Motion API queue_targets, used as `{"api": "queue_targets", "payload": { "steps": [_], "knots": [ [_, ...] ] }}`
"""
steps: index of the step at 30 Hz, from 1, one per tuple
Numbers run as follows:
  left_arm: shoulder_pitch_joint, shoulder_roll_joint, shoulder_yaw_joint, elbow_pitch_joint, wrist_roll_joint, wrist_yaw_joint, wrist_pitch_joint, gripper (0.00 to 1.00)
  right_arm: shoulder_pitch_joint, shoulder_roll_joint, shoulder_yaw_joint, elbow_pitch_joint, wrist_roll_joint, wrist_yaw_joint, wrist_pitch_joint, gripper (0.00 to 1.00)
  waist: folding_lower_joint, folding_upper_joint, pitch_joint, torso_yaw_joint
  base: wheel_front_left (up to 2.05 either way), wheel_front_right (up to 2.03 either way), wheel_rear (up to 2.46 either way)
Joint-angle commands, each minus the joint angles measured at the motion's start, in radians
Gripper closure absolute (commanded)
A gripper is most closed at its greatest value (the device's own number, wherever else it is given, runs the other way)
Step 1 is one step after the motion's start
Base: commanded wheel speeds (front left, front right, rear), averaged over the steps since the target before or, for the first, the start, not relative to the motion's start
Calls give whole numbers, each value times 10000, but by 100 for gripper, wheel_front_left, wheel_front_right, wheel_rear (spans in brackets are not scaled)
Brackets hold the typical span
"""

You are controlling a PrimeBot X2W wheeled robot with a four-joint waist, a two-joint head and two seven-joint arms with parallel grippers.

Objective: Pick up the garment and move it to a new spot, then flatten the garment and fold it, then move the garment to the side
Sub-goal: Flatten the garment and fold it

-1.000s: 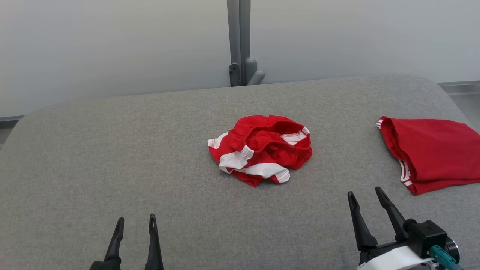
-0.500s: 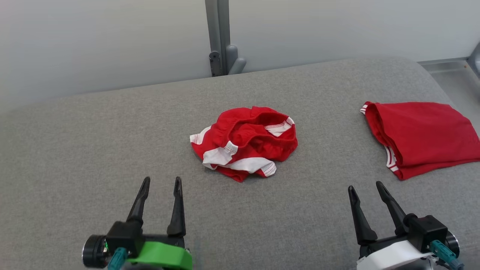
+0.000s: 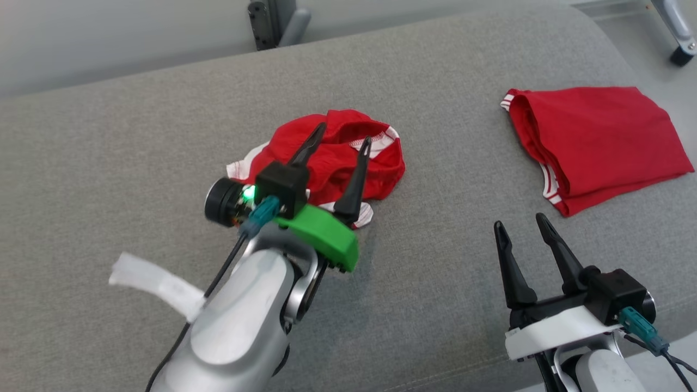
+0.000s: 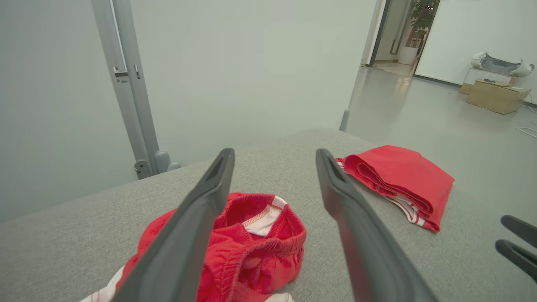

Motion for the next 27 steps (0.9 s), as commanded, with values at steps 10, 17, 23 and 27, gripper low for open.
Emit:
{"api": "queue_targets", "payload": {
  "steps": [10, 17, 23, 27],
  "knots": [
    [-2937, 54, -2238, 1546, -1964, 1068, 2004, 0, -946, 172, 108, 29, 128, -15, -11, 0, 0, -1, 2112, -1399, 0, 0, 0],
    [-4305, 52, -3474, 3168, -3036, 1867, 3127, 0, -1287, 297, 302, 76, 164, -15, -11, 0, 0, -1, 2485, -1686, 0, 0, 0],
    [-5090, 49, -4011, 4313, -3606, 2402, 3466, 0, -1468, 338, 494, 156, 219, -15, -11, 0, 0, -1, 2677, -1874, 0, 0, 0],
    [-5334, 51, -4349, 4880, -4021, 2406, 3700, 0, -1513, 356, 548, 214, 258, -15, -11, 0, 0, -1, 2686, -2005, 0, 0, 0]
  ]
}}
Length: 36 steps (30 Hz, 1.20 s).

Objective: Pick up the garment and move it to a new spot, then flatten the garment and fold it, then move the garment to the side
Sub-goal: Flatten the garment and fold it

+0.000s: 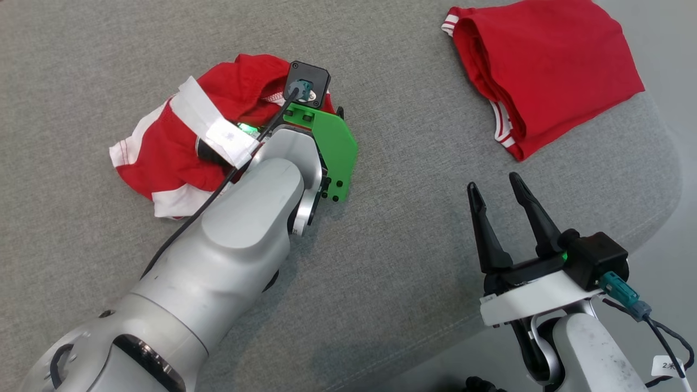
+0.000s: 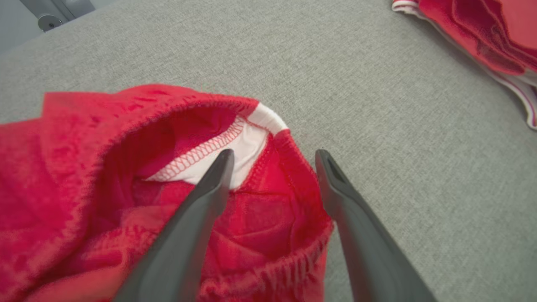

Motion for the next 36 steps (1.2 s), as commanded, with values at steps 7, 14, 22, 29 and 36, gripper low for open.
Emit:
{"api": "queue_targets", "payload": {
  "steps": [7, 14, 22, 29, 36],
  "knots": [
    [-383, 60, -571, 462, -606, 49, -215, 12, -150, 43, 158, 105, 112, -16, -10, 0, -1, 0, 13, -352, 0, 0, 0],
    [-675, 68, -1000, 1180, -811, 120, -286, 100, -176, 71, 191, 39, 230, -16, -10, 0, -1, 0, 31, -553, 0, 0, 0],
    [-1169, 51, -714, 760, -1711, -598, -1175, 100, 76, 86, 27, 125, 231, -16, -10, 0, -1, 0, -381, -295, 0, 0, 0],
    [-2387, 36, -186, -312, -2991, -1716, -1266, 100, 381, -4, -203, 141, 102, -16, -10, 0, -1, 0, -1419, 271, 0, 0, 0],
    [-2918, 80, 844, -1438, -4534, -2461, -796, 100, 1000, -210, -473, 84, 15, -16, -10, 0, -1, 0, -2497, 957, 0, 0, 0]
  ]
}}
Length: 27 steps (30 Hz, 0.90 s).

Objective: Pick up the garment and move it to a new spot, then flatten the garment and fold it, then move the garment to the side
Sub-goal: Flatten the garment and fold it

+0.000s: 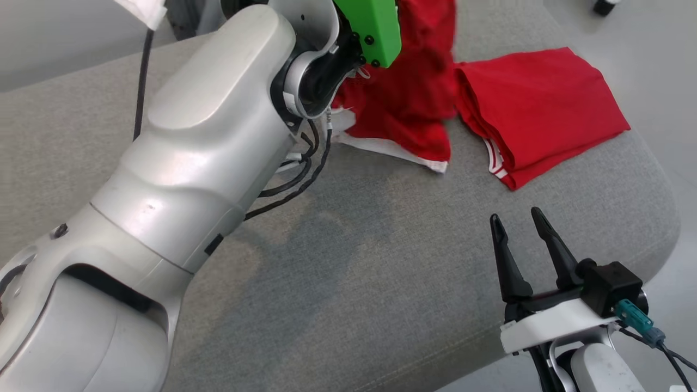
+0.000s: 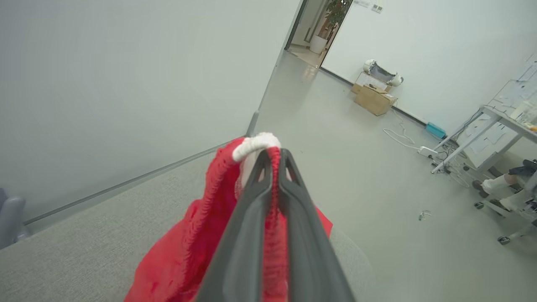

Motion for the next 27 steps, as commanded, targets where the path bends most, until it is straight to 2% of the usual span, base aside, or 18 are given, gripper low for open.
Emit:
{"api": "queue_targets", "payload": {
  "steps": [1, 3, 7, 12, 15, 18, 23, 27],
  "knots": [
    [186, 108, 197, -265, -384, -149, 154, 100, 203, -84, -47, -49, -87, -16, -10, 0, 0, -1, -808, 762, 0, 0, 0],
    [700, 404, 299, -679, -639, -212, 331, 100, 356, -156, -113, -76, -95, -16, -10, 0, 0, -1, -953, 997, 0, 0, 0],
    [2164, 1344, 123, -1765, -737, -20, 219, 100, 555, -280, -253, -205, -81, -16, -10, 0, 0, -1, -991, 1453, 0, 0, 0],
    [4964, 2988, 120, -3008, -1235, 244, -120, 100, 666, -453, -375, -304, -34, -16, -10, 0, 0, -1, -817, 1981, 0, 0, 0],
    [6434, 3776, 163, -3711, -1567, 61, -462, 100, 741, -505, -383, -307, -41, -16, -10, 0, 0, -1, -715, 2307, 0, 0, 0],
    [7439, 4499, 346, -4164, -1721, 132, -897, 100, 726, -611, -329, -291, -1, -16, -10, 0, 0, -1, -647, 2628, 0, 0, 0],
    [8219, 4908, 674, -4461, -1856, 184, -1609, 100, 609, -738, -225, -237, 51, -16, -10, 0, 0, -1, -639, 2974, 0, 0, 0],
    [8679, 4898, 832, -4576, -1846, 73, -2227, 100, 548, -799, -104, -124, 108, -16, -10, 0, 0, -1, -765, 3133, 0, 0, 0]
  ]
}}
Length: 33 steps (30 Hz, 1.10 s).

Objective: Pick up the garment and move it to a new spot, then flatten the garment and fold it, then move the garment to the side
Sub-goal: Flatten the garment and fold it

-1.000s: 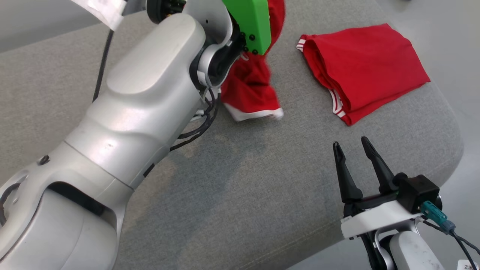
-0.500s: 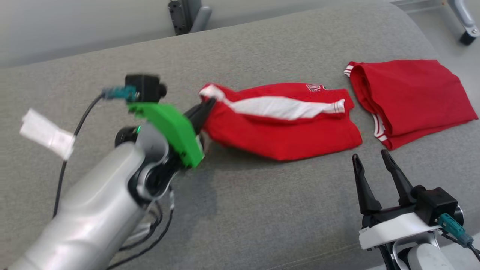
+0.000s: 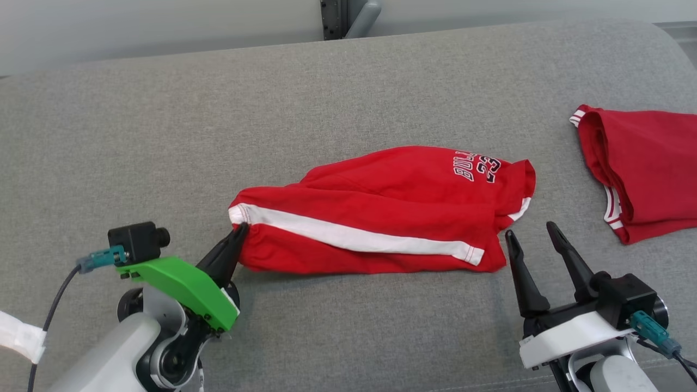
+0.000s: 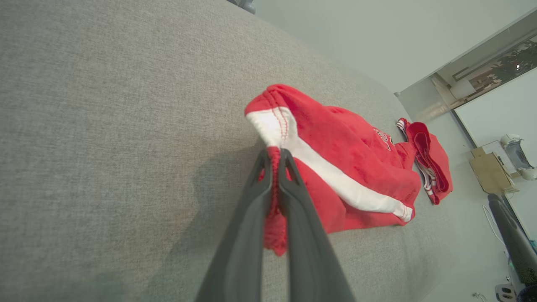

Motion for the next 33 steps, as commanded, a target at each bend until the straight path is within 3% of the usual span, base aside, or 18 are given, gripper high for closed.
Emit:
{"api": "queue_targets", "payload": {
  "steps": [1, 2, 3, 4, 5, 6, 11, 14, 16, 17, 22, 27, 33],
  "knots": [
    [190, -27, 26, 14, 23, -40, -114, 100, -18, -50, 40, 43, 64, -16, -10, 0, 0, 0, -110, 115, 0, 0, 0],
    [271, -31, -9, 52, 101, -10, -216, 94, 6, -62, 99, 83, 72, -16, -10, 0, 0, 0, -159, 121, 0, 0, 0],
    [365, -40, -24, 104, 159, 52, -335, 69, 32, -68, 174, 125, 89, -16, -10, 0, 0, 0, -218, 114, 0, 0, 0],
    [460, -55, -31, 162, 212, 109, -438, 54, 64, -72, 250, 174, 109, -16, -10, 0, 0, 0, -267, 100, 0, 0, 0],
    [533, -71, -6, 213, 266, 184, -602, 31, 89, -74, 327, 235, 144, -16, -10, 0, 0, 0, -320, 80, 0, 0, 0],
    [591, -70, 31, 255, 376, 229, -806, 0, 130, -70, 392, 280, 170, -16, -10, 0, 0, 0, -371, 63, 0, 0, 0],
    [1181, -304, 597, 356, 586, 498, -1602, 0, 302, -11, 598, 450, 229, -16, -10, 0, 0, 0, -612, -14, 0, 0, 0],
    [1565, -435, 1067, 282, 1339, 851, -1757, 0, 454, 16, 666, 507, 234, -16, -10, 0, 0, 0, -756, -38, 0, 0, 0],
    [1897, -694, 1749, 38, 2225, 1084, -1774, 0, 535, 24, 656, 535, 206, -16, -10, 0, 0, 0, -835, -18, 0, 0, 0],
    [2448, -1100, 2443, -265, 3405, 1333, -1766, 0, 608, 54, 617, 586, 181, -16, -10, 0, 0, 0, -905, 22, 0, 0, 0],
    [3902, -2588, 4312, -1088, 6101, 1780, -1771, 0, 621, 234, 643, 1059, 314, -16, -10, 0, 0, 0, -1052, 130, 0, 0, 0],
    [5027, -3802, 5080, -1889, 8484, 1458, -1770, 0, 183, 359, 815, 2184, 563, -16, -10, 0, 0, 0, -1126, 413, 0, 0, 0],
    [5538, -4489, 5398, -1872, 10100, 696, -1770, 0, -571, 534, 982, 3518, 974, -14, -10, 0, 0, 0, -1096, 757, 0, 0, 0]
  ]
}}
